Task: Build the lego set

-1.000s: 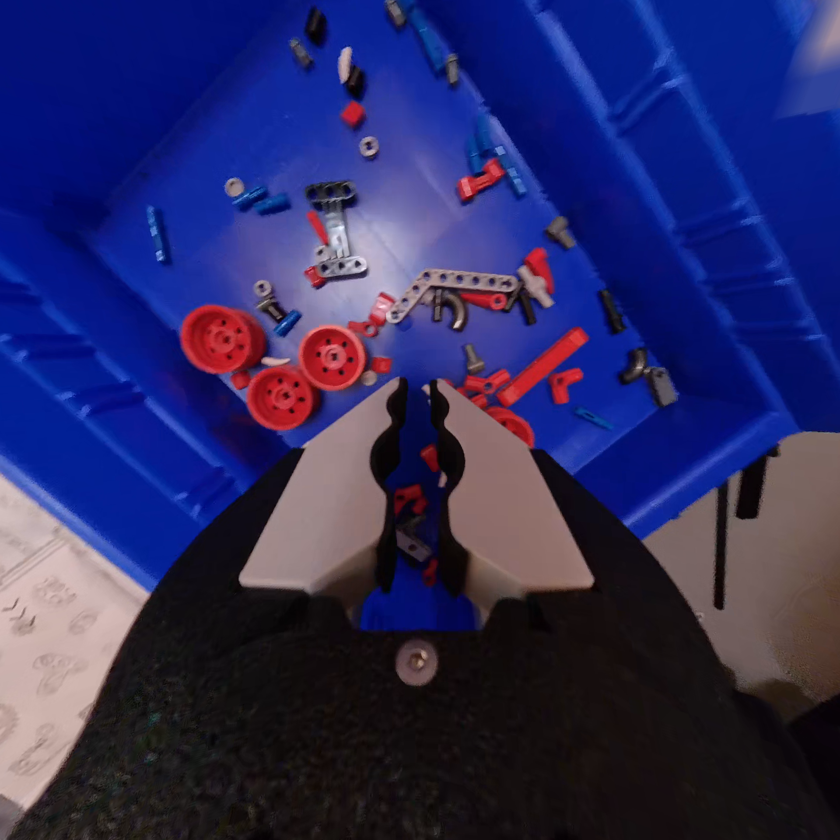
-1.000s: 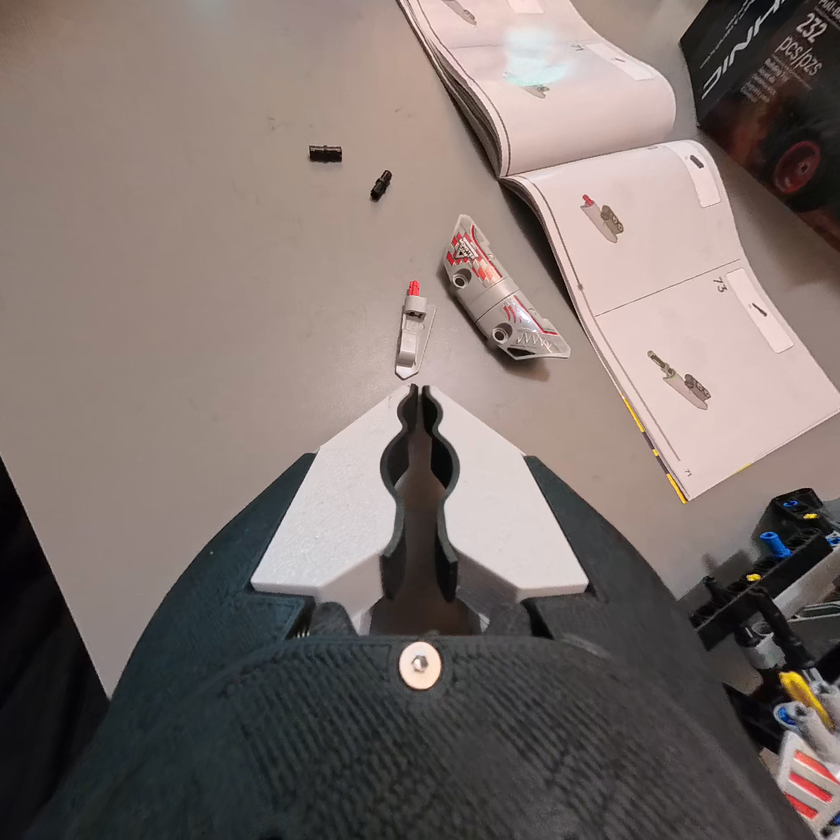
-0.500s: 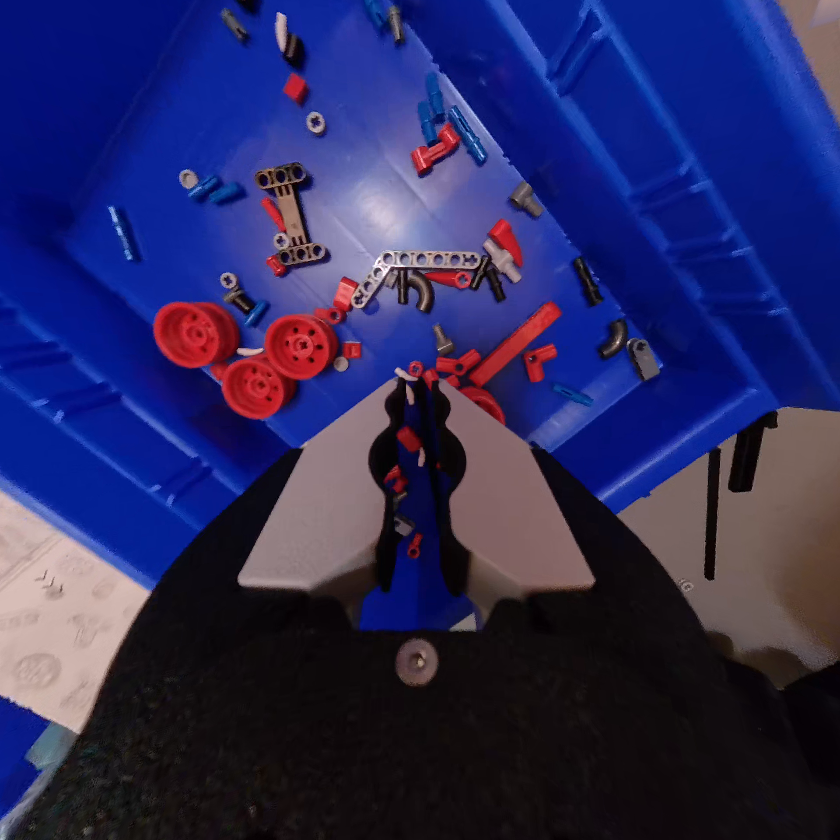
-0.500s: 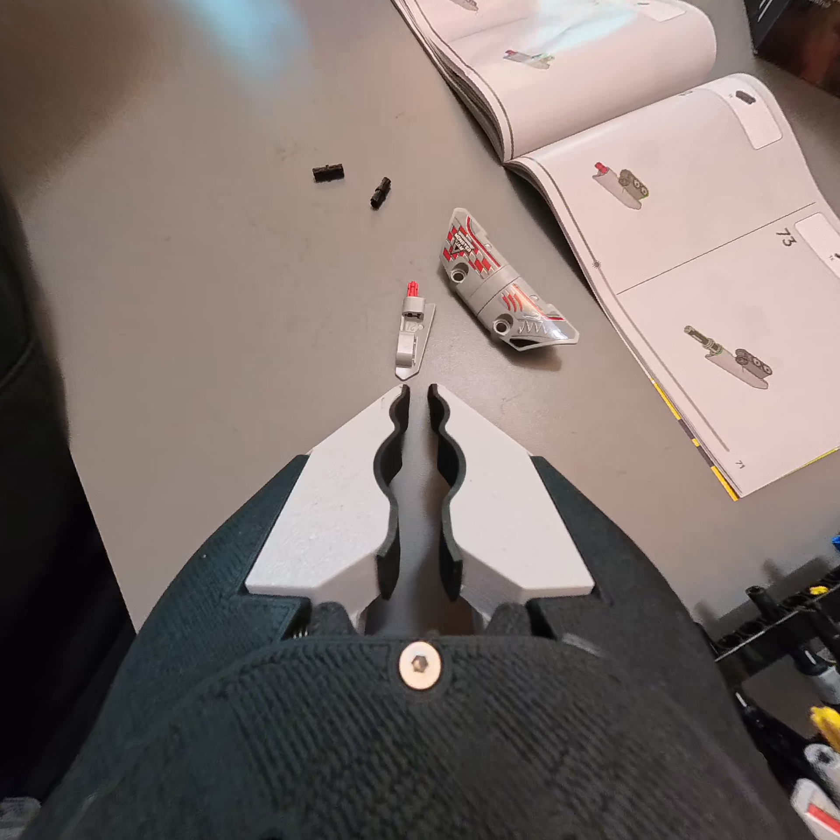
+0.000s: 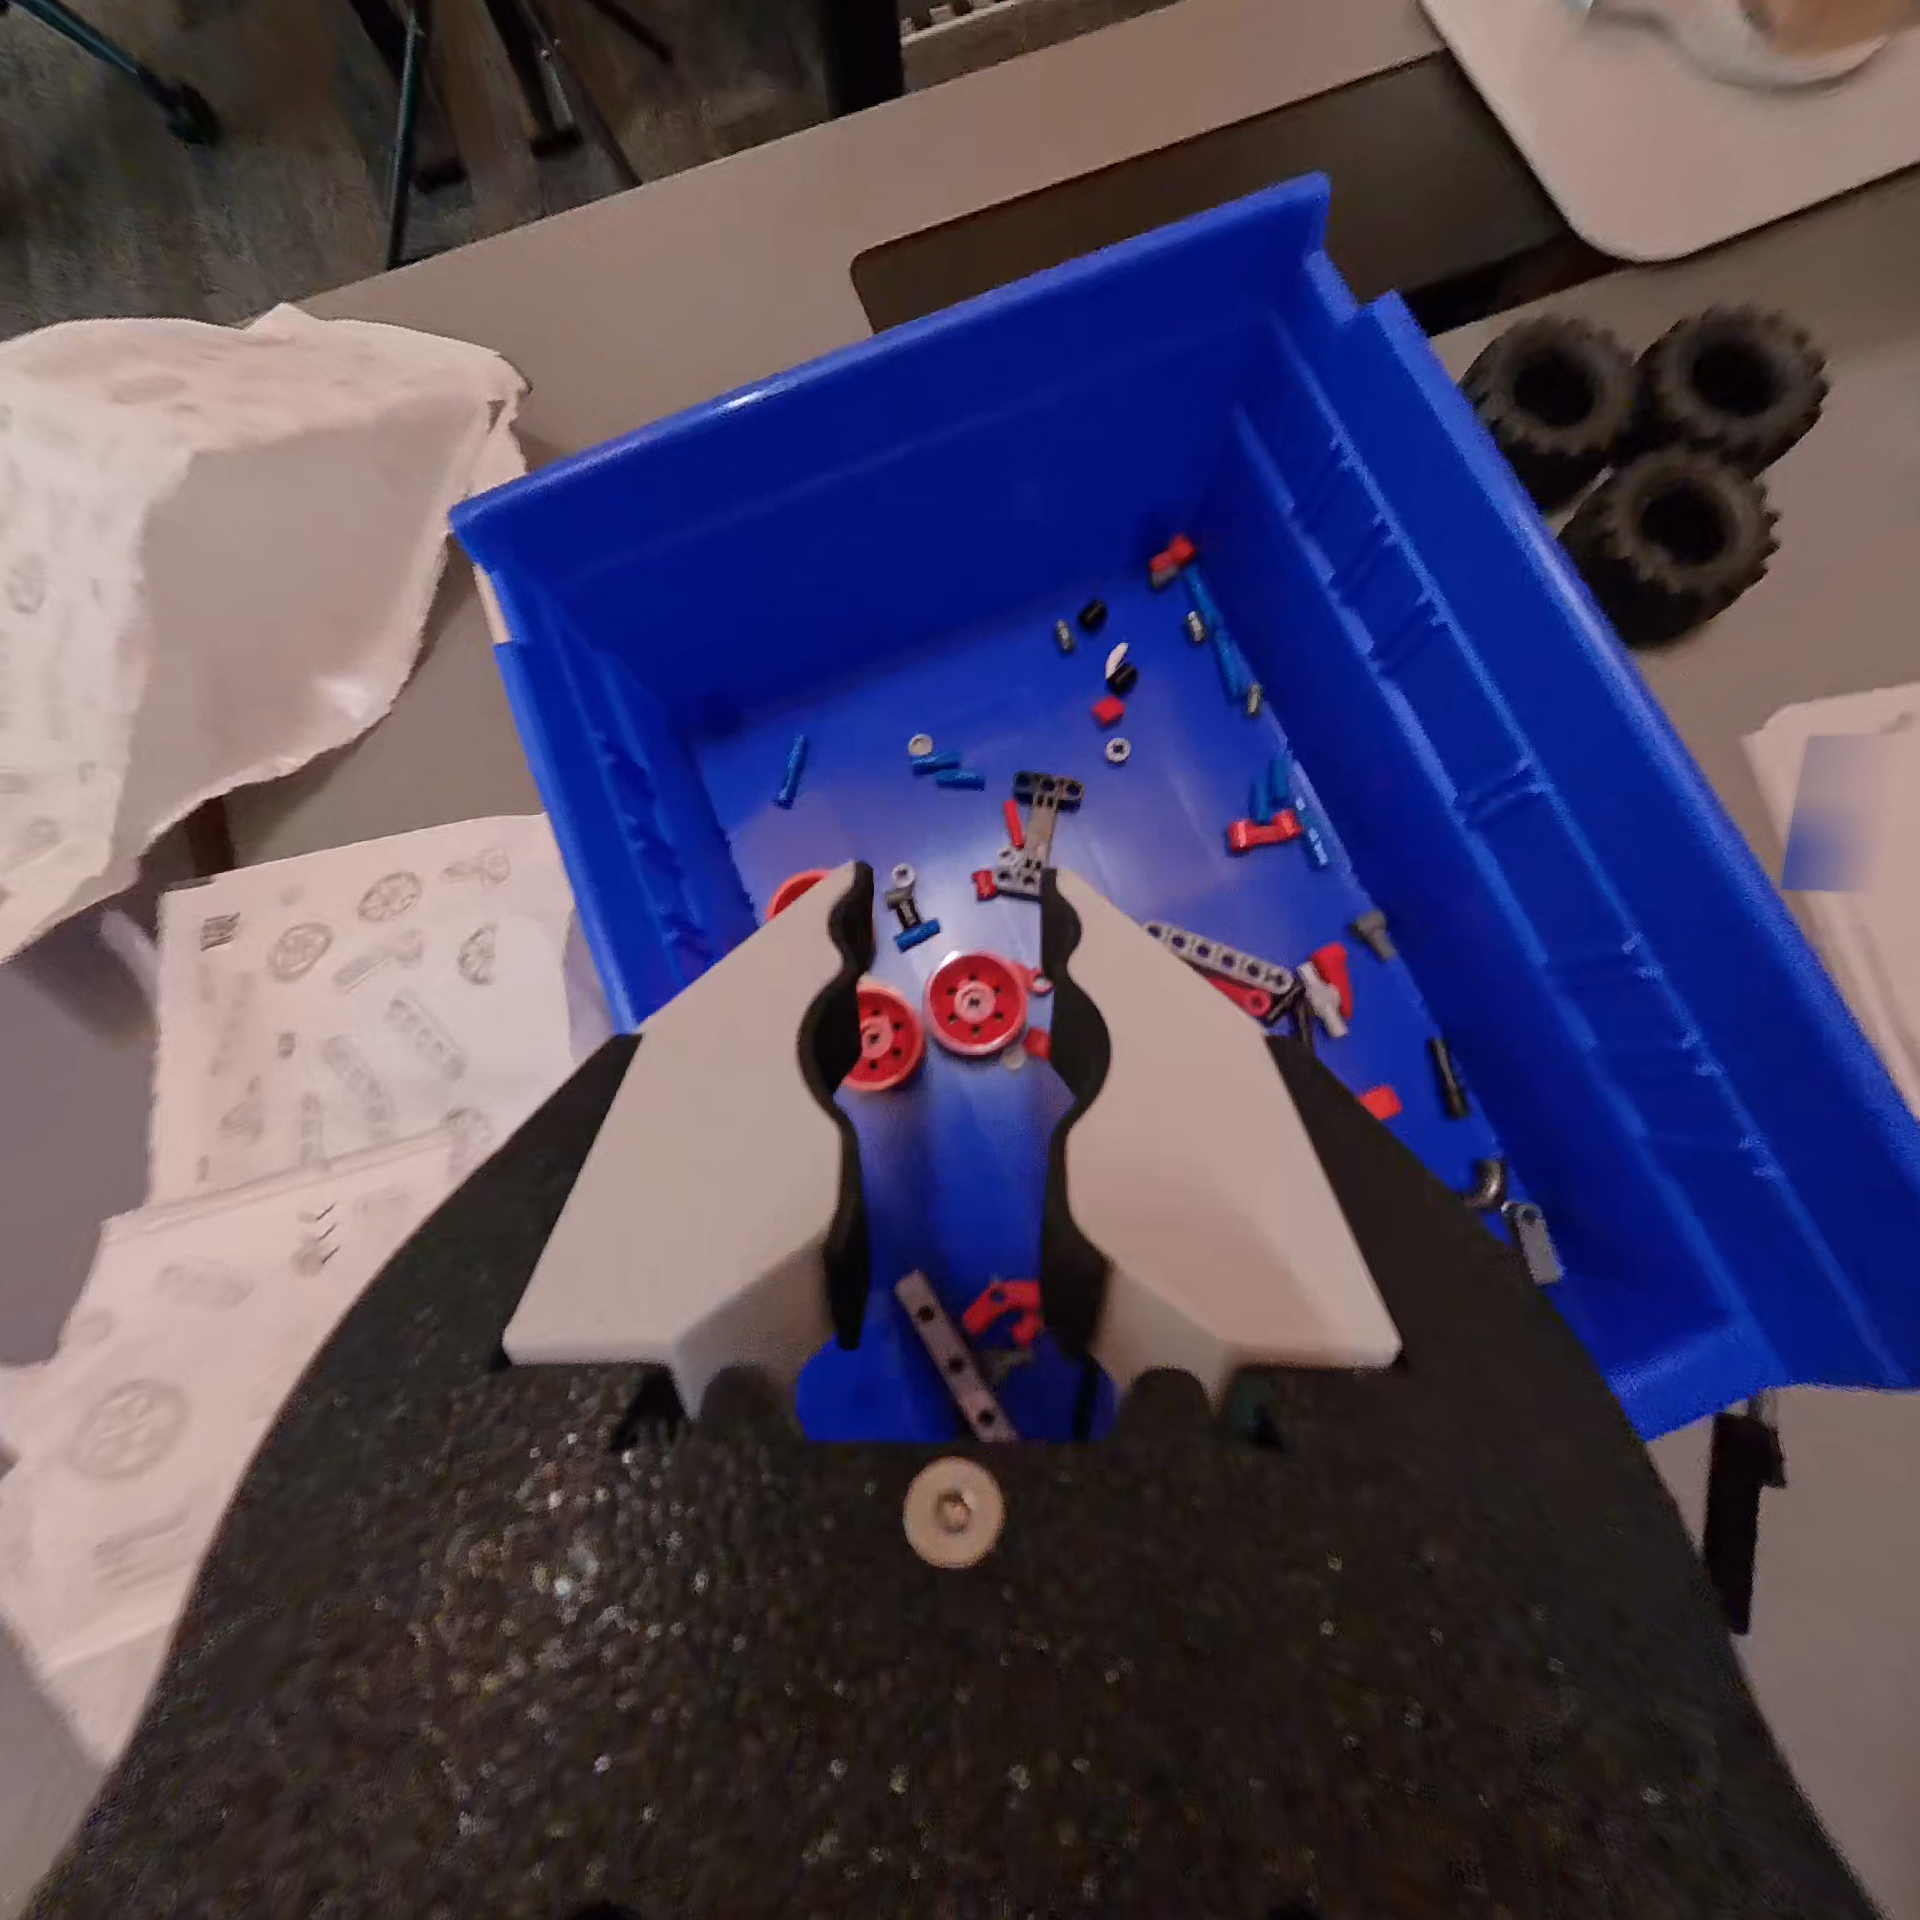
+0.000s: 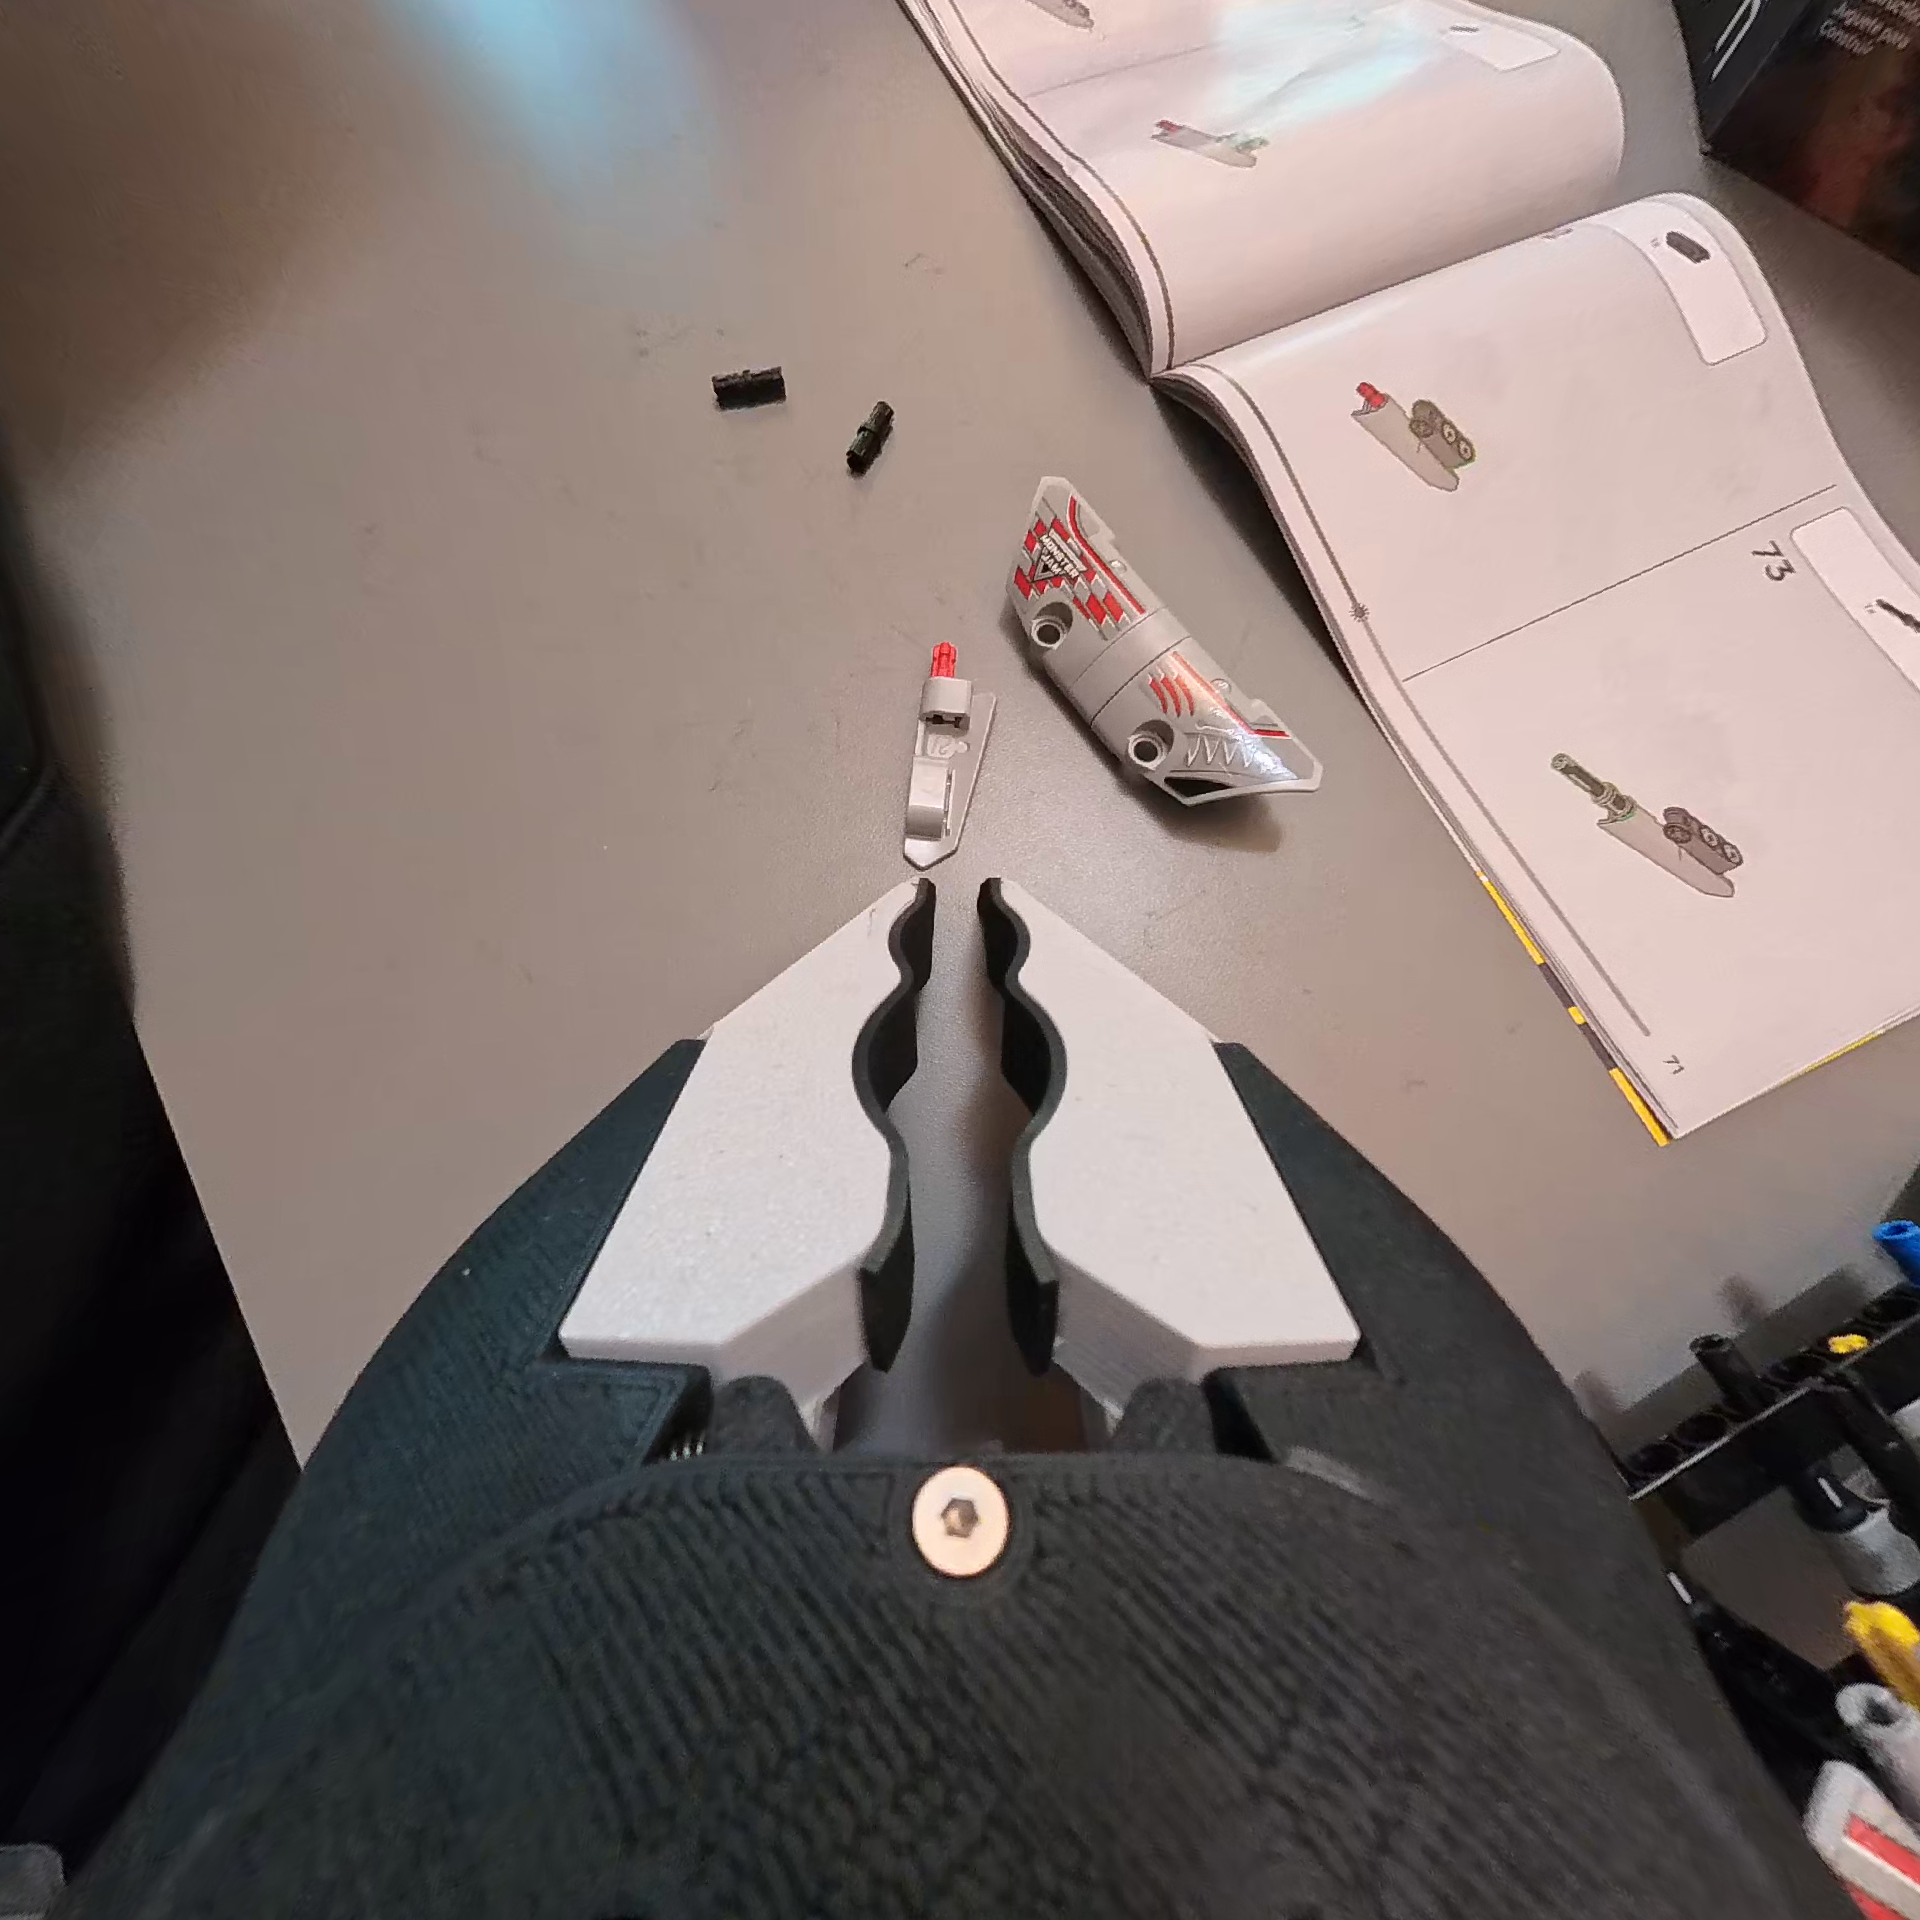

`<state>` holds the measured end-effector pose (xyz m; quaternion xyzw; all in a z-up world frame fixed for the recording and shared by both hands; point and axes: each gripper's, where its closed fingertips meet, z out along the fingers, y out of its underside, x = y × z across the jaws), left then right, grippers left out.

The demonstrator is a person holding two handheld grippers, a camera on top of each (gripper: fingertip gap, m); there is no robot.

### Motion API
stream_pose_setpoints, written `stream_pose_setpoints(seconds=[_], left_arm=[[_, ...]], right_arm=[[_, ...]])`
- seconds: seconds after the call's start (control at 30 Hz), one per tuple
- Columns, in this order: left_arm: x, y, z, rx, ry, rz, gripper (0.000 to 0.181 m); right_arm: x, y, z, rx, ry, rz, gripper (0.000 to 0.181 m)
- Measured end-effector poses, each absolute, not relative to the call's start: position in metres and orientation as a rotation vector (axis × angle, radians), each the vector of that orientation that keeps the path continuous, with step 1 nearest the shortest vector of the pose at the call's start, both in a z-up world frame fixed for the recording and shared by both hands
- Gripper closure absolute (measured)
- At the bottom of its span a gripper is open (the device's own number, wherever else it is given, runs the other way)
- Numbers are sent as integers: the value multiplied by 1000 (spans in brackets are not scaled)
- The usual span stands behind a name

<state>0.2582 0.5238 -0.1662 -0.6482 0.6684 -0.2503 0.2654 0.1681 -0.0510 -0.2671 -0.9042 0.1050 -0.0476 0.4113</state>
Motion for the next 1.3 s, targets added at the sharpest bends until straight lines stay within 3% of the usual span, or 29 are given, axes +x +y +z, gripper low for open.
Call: stream_pose_setpoints(seconds=[0.23,0.47,0.5,0.8,1.3], left_arm=[[266,518,-216,-1850,1905,-488,144],[236,514,-270,-1929,2174,-174,167],[229,509,-271,-1925,2232,-177,173],[273,542,-223,-1803,1835,-338,167],[287,498,-266,-1798,2077,-563,173]], right_arm=[[168,-51,-267,-2277,258,-134,174],[172,-52,-267,-2276,274,-171,168],[173,-52,-267,-2275,281,-182,165],[174,-53,-267,-2274,292,-166,164],[175,-53,-267,-2268,321,-131,167]])
